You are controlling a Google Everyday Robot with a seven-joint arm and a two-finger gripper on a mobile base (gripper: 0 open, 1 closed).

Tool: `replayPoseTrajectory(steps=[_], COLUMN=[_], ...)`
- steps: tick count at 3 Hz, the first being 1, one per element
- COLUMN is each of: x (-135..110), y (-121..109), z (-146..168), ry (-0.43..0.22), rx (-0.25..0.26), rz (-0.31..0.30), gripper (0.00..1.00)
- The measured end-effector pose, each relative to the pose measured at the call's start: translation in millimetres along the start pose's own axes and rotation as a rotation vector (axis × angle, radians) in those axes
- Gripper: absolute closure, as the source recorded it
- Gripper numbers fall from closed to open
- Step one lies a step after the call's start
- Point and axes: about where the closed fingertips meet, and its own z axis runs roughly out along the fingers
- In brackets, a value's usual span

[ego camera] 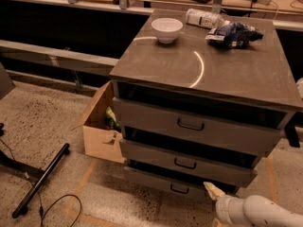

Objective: Open bottom drawer

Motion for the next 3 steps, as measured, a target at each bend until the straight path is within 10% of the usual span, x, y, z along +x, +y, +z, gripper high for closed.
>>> replayPoseTrajectory(steps=[3], x=[44.0], y=[20.4], z=[48.2], ry=[0.122], rx=[-0.02], rz=[0.025], gripper=[0.0])
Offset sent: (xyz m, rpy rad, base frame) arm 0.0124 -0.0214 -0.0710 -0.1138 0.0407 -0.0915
